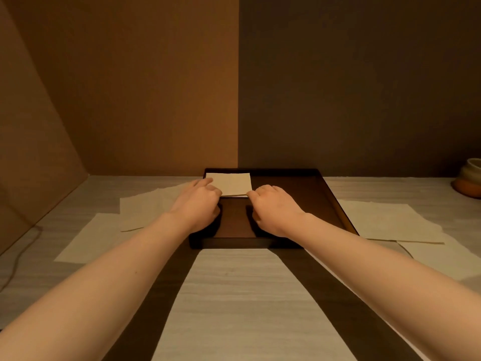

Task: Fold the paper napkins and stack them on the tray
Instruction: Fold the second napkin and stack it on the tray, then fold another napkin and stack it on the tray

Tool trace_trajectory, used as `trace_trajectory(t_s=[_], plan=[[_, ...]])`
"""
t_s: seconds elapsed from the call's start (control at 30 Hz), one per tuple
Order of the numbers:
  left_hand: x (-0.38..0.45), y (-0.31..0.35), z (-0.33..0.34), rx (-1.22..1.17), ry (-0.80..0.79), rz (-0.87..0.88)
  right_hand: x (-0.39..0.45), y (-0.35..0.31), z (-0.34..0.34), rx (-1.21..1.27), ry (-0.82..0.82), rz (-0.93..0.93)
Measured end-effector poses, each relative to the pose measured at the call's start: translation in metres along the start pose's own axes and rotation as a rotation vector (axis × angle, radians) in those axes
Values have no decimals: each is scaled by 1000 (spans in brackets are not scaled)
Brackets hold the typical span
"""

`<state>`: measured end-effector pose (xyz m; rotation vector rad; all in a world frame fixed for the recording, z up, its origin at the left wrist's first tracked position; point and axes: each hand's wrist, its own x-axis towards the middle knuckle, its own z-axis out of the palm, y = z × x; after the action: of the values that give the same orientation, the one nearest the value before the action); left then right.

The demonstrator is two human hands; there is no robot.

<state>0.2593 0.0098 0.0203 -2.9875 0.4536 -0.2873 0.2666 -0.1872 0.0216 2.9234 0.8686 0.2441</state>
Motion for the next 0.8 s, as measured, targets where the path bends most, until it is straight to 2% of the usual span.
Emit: trace_trajectory(t_s=[0.2,0.43,0.6,0.8], plan=[[-56,57,-19,-301,130,-119,-74,-9,-24,136,60,76],[-120,124,-21,-518,204,-143,-162,-18,-31,285,78,227],[-152,169,-19,-557,157,-23,-232,-17,-30,390,61,318],[-160,226,-24,-546,147,163,-313,1,-30,336,68,352]])
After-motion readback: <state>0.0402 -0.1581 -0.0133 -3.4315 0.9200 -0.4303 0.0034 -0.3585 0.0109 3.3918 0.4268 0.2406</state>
